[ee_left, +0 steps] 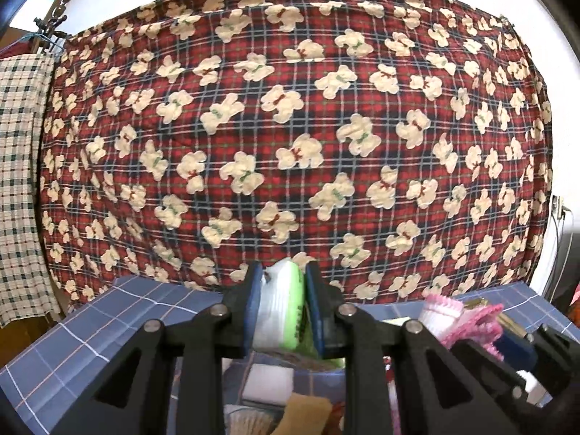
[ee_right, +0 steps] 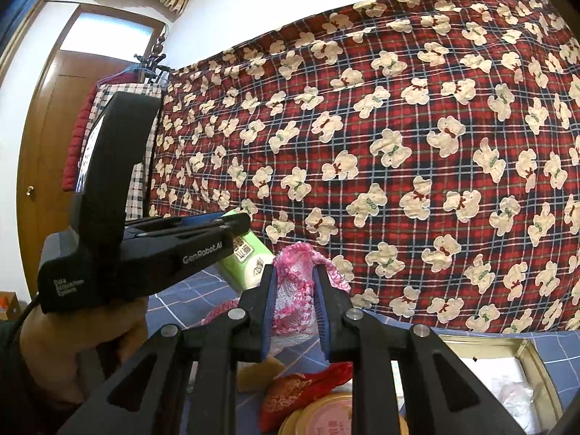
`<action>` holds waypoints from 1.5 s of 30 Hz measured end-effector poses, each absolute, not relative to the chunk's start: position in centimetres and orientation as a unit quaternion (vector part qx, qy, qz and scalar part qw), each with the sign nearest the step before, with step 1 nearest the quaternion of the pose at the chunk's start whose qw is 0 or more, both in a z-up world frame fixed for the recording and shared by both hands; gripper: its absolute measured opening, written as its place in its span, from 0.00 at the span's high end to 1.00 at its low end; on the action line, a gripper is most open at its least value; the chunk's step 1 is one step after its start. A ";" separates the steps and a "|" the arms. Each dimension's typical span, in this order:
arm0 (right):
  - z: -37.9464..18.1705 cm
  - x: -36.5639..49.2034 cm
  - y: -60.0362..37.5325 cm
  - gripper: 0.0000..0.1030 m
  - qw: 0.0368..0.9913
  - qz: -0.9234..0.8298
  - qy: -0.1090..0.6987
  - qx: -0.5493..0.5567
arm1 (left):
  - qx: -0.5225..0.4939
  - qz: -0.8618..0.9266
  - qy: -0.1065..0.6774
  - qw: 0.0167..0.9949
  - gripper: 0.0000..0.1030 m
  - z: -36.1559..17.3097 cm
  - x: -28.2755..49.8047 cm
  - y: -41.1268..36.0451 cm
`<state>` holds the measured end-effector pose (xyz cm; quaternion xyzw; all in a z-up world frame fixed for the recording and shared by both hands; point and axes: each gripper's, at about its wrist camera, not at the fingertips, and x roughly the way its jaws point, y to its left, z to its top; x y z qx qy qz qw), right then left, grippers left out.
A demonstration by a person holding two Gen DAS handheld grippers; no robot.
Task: Organize soft objects
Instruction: 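Carry the green box and pink pouch over the gold tin tray with both tools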
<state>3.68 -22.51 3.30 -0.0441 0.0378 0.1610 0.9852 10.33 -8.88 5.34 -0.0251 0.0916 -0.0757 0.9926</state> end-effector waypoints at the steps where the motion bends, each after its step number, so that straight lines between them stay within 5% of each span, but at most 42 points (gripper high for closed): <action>1: 3.4 3.7 -22.7 0.79 0.986 0.157 0.037 -0.043 | -0.024 -0.078 0.092 0.992 0.78 5.4 10.4 -9.1; 45: 5.2 6.9 -36.9 0.79 0.988 -0.018 0.099 0.117 | 0.006 -0.235 0.131 0.963 0.78 6.8 12.9 -23.1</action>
